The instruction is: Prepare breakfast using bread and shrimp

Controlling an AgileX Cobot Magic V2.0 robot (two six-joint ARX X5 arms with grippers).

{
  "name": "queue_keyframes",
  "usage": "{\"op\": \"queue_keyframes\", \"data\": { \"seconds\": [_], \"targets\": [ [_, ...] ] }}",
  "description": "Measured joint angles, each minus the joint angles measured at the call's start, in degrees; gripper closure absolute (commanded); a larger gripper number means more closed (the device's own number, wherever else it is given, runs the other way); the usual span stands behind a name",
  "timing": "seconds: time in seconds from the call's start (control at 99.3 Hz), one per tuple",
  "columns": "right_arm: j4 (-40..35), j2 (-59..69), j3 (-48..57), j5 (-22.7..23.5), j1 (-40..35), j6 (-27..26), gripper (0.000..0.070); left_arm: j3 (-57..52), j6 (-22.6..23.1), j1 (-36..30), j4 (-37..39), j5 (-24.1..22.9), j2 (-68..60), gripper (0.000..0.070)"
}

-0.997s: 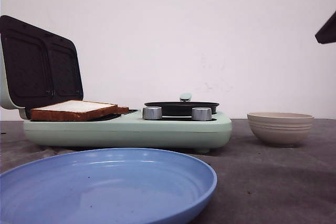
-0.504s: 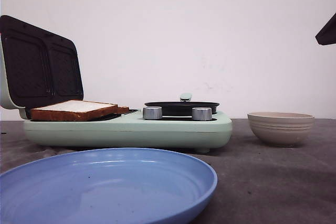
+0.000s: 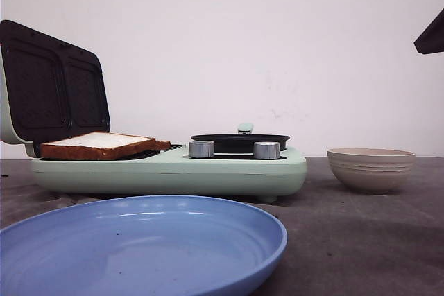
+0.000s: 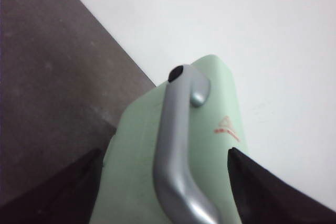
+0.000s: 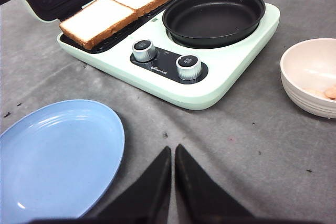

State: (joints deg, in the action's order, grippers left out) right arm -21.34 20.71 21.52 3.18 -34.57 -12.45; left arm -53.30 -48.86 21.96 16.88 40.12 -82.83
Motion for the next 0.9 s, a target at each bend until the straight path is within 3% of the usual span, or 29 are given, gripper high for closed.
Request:
{"op": "queue_keyframes", "data": {
  "seconds": [0.524, 0.745, 0.896],
  "targets": [
    [-0.11, 0.0, -0.17, 0.0, 0.0, 0.0, 0.0698, -3.5, -1.9, -3.41, 6.38, 1.4, -7.23, 0.0314],
    [-0.26, 0.0, -0.17, 0.0, 0.0, 0.0, 0.0698, -7.04, -2.23, -3.98, 5.97, 1.66, -7.72, 0.0519],
    [-0.26, 0.0, -0.2, 0.0, 0.0, 0.0, 0.0698, -8.57, -2.34, -3.91, 3.67, 1.42, -7.72, 0.0562]
  ]
}}
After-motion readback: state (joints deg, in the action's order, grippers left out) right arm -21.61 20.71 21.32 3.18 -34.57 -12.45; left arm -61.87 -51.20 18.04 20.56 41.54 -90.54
